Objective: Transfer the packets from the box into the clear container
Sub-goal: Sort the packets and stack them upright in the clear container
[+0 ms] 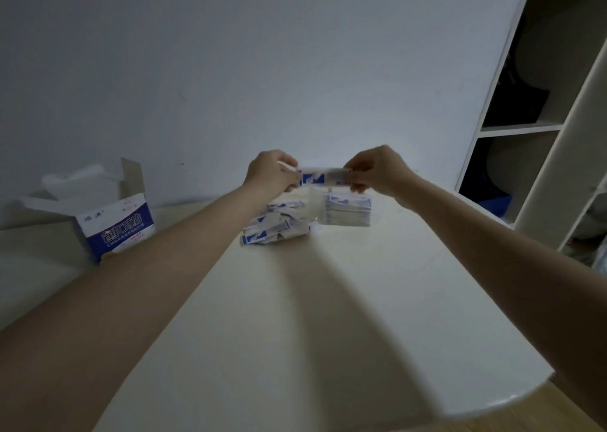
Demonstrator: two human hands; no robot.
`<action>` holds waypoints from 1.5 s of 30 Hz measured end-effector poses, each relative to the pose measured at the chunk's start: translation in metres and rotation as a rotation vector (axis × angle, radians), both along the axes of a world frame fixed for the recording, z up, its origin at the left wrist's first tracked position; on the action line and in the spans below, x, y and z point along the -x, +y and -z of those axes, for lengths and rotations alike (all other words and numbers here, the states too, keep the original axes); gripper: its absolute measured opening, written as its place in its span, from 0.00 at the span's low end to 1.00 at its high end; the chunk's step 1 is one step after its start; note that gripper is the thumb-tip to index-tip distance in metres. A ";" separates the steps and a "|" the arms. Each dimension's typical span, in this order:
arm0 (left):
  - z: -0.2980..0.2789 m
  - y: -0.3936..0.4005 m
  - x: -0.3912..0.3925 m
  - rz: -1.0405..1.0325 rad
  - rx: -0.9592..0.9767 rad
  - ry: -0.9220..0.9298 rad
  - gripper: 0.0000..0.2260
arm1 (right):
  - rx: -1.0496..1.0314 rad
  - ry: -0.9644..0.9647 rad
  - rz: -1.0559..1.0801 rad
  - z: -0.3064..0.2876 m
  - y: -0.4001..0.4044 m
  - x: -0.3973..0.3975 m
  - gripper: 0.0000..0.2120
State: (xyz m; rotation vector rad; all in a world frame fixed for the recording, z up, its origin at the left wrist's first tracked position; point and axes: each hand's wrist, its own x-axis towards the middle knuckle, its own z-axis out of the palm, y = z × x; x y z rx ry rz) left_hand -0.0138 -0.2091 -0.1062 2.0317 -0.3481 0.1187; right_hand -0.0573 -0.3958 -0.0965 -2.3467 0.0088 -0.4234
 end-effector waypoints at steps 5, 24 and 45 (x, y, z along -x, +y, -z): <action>-0.018 -0.047 -0.032 -0.113 -0.142 -0.007 0.14 | -0.153 -0.005 0.272 -0.011 -0.018 -0.029 0.05; -0.004 -0.096 -0.057 -0.060 -0.994 -0.126 0.14 | 0.485 0.219 0.345 0.022 -0.019 -0.060 0.05; 0.001 -0.102 -0.050 0.022 -1.152 -0.123 0.09 | 0.739 0.287 0.286 0.020 -0.019 -0.045 0.16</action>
